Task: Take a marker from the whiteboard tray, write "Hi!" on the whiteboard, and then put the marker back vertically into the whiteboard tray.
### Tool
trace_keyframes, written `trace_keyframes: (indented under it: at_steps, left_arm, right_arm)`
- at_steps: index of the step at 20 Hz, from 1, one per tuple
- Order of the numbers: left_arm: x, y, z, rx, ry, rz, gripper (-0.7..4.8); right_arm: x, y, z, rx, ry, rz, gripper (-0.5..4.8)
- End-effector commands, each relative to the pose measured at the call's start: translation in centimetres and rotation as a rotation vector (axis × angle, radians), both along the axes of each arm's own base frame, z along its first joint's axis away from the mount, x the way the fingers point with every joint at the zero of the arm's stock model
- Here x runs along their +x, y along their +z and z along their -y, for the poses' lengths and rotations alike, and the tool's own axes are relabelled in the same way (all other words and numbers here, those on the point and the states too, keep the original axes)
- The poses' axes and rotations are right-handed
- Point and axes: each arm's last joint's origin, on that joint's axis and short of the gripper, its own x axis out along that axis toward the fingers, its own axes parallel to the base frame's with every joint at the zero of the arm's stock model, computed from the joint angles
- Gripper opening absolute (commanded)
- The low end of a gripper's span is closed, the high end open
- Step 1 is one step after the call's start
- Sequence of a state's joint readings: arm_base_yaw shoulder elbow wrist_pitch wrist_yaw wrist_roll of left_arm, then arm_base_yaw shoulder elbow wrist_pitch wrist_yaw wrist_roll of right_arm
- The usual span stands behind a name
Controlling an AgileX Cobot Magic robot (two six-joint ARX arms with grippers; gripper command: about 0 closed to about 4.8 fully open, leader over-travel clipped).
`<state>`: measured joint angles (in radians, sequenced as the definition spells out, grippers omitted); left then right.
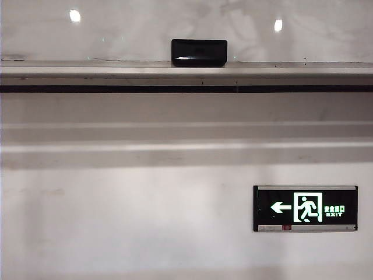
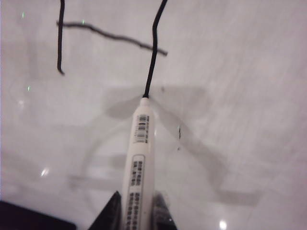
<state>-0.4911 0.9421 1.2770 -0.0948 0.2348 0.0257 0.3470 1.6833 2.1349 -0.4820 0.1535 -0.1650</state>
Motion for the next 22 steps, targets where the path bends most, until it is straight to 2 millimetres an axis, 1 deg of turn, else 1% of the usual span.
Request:
trace_keyframes:
  at_steps: [1,5,6,9,11,14,22]
  left_arm:
    - [-0.2,0.2,-0.1,-0.001,-0.005,0.006,-0.06]
    - [-0.2,0.2,-0.1,-0.003,-0.005,0.008,-0.06]
    - [-0.2,0.2,-0.1,-0.003,-0.005,0.008,-0.06]
    - [-0.2,0.2,-0.1,-0.002,-0.005,0.007,-0.06]
    - [-0.3,0.2,-0.1,-0.003,-0.005,0.009,-0.05]
    - [-0.3,0.2,-0.1,-0.003,-0.006,0.008,-0.05]
    - [-0.3,0.2,-0.1,-0.003,-0.005,0.009,-0.06]
  right_arm:
    - [-0.5,0.6,0.3,0.016,-0.011,0.023,-0.01]
    - [-2.9,2.5,1.2,0.035,-0.048,0.098,-0.01]
    - [-3.1,2.8,1.4,0.041,-0.058,0.113,-0.01]
    - [-2.8,3.3,2.5,0.050,-0.066,0.166,-0.01]
    - [-2.4,3.2,2.4,0.050,-0.065,0.167,-0.01]
    - [-2.2,3.1,2.2,0.042,-0.004,0.179,-0.01]
    - [-1.1,2.8,1.8,0.042,-0.006,0.199,-0.01]
